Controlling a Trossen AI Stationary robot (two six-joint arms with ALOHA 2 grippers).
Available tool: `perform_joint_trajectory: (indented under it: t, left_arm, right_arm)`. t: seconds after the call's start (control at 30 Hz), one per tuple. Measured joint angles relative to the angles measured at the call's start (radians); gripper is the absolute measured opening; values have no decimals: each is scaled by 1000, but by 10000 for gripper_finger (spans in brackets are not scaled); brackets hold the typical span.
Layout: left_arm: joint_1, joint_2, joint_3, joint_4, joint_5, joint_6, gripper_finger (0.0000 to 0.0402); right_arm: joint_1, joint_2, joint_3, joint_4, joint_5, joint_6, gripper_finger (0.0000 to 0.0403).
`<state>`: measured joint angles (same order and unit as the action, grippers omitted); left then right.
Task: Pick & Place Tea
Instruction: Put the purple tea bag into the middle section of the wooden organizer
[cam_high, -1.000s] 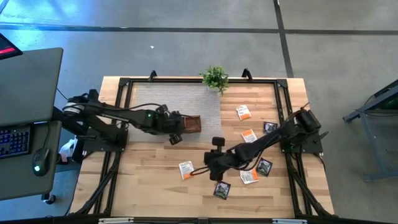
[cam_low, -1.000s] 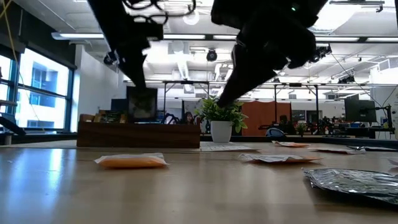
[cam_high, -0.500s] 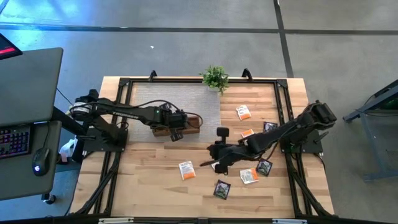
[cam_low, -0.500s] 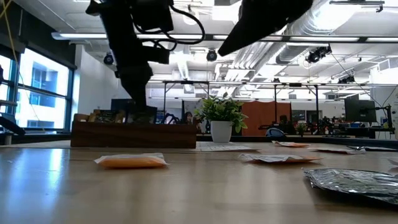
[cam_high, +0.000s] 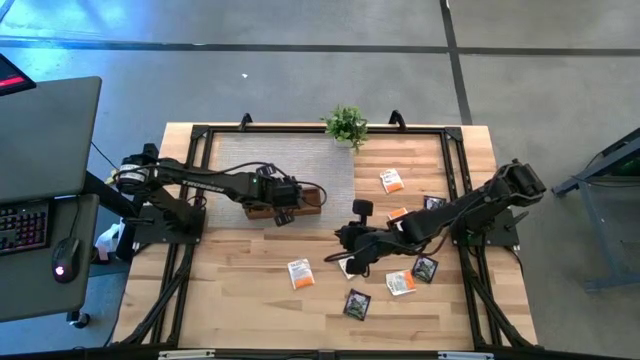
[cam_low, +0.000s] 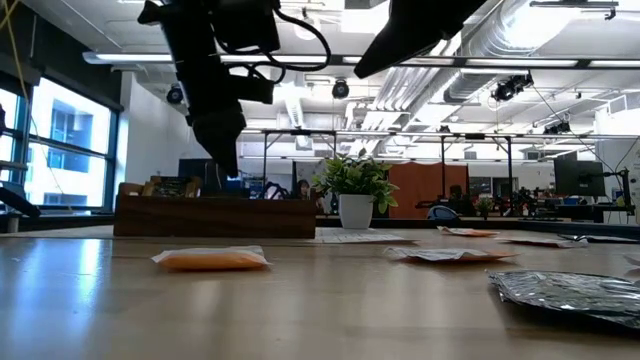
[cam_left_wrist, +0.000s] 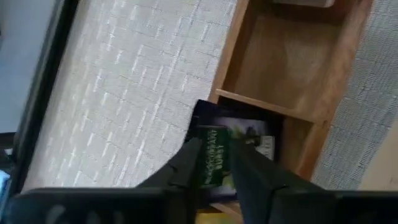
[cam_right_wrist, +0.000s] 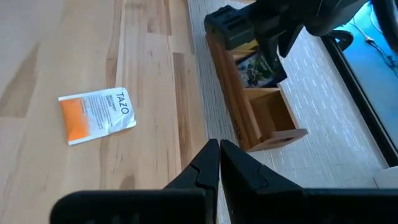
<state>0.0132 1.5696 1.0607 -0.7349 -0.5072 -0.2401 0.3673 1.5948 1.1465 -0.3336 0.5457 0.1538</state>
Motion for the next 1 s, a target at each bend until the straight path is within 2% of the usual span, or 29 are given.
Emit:
perform_joint_trajectory:
  t: [0.17,0.27,0.4,0.5,0.57,0.67,0.87,1.0]
  left_arm:
    - [0,0,0,1,-45,-40,121]
    - [0,0,12,-14,-45,-126,124]
    - [-1,-1,86,-127,-5,-268,124]
    - [-32,-1,137,-174,-9,-310,124]
    - [-73,-19,160,-176,-21,-325,124]
    - [-148,-64,179,-171,-38,-356,124]
    - [-340,-133,151,-200,-176,-509,124]
    - [-442,-141,146,-255,-263,-638,124]
  right_arm:
    - [2,0,0,0,-40,1,11]
    - [2,0,0,-4,-115,3,11]
    - [15,0,0,3,-263,87,12]
    - [60,0,0,2,-266,134,16]
    - [92,9,0,2,-242,136,25]
    - [133,28,0,-9,-271,182,45]
    - [180,70,0,-46,-298,264,103]
    - [181,62,0,-167,-223,374,137]
